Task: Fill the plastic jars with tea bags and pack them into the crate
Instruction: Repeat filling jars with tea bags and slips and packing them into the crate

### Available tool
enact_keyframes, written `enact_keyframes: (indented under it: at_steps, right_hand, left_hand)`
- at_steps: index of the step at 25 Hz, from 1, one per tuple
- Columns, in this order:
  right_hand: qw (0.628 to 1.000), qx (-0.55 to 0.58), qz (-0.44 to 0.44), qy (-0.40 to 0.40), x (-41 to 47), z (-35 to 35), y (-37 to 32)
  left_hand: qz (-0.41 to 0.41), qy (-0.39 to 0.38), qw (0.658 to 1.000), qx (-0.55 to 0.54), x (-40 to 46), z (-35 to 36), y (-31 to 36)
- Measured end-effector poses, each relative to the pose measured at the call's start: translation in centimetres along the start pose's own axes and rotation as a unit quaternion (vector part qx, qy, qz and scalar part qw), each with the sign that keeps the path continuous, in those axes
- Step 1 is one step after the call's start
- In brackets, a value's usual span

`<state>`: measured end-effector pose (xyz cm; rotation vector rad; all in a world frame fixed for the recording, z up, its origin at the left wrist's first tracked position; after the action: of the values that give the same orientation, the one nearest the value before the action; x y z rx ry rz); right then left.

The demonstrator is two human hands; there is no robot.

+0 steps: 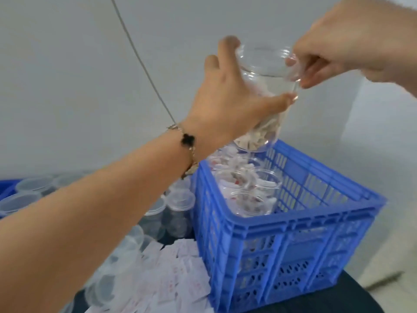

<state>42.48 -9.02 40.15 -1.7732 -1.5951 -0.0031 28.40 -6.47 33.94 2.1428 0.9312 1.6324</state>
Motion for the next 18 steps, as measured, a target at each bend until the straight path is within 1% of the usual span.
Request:
enact_keyframes:
  at_steps: [2,4,5,7,9,10,11,13,15,16,17,18]
  right_hand:
    - [0.995,-0.094,0.036,-0.002,0.5,-0.7,3.5]
    - [0.980,-0.189,0.057,-0.021,0.4,-0.6,7.3]
    - [0.973,-0.218,0.069,-0.035,0.5,-0.2,8.9]
    - [0.948,-0.294,0.084,-0.093,0.7,1.6,12.0]
    - [0.909,-0.369,0.091,-0.170,0.8,4.1,14.5]
    - [0.905,-0.359,0.109,-0.200,0.8,5.4,15.9]
    - [0.910,-0.319,0.132,-0.230,0.7,6.7,17.4]
    - [0.906,-0.253,0.159,-0.299,0.2,9.4,19.2]
    - [0.890,-0.216,0.180,-0.360,-0.4,12.2,20.9]
    - [0.875,-0.199,0.194,-0.397,-0.9,13.8,21.4]
    - [0.854,-0.197,0.183,-0.446,-1.6,15.4,21.2]
    - [0.819,-0.213,0.166,-0.506,-2.4,16.8,20.9]
  left_hand:
    - [-0.009,-0.076,0.997,0.000,0.9,4.0,0.2]
    - [-0.027,-0.152,0.986,0.065,0.9,8.5,-0.7]
    - [-0.020,-0.183,0.977,0.108,0.7,10.5,-1.1]
    - [0.048,-0.231,0.958,0.161,-0.2,13.7,-1.3]
    - [0.134,-0.287,0.926,0.207,-1.2,16.2,-1.1]
    - [0.140,-0.336,0.907,0.212,-1.7,17.4,-1.5]
    - [0.118,-0.399,0.884,0.212,-2.3,18.4,-1.9]
    - [0.078,-0.515,0.821,0.232,-3.7,20.6,-3.8]
    - [0.040,-0.588,0.760,0.273,-4.9,20.9,-5.4]
    - [0.010,-0.600,0.740,0.303,-5.0,20.4,-6.3]
    - [-0.026,-0.611,0.720,0.328,-5.1,19.8,-6.8]
    - [-0.039,-0.620,0.707,0.338,-5.1,19.5,-7.0]
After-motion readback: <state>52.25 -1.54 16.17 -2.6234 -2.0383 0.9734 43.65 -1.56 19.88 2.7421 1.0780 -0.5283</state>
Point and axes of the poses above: each hand's wrist, its own x-axis towards the middle knuckle, its own z-axis out of the palm, y = z × x, the point moved 6 cm from there along x, towards the middle knuckle, and after that the axes turned 6 degrees about -x, right-handed, at the moved point
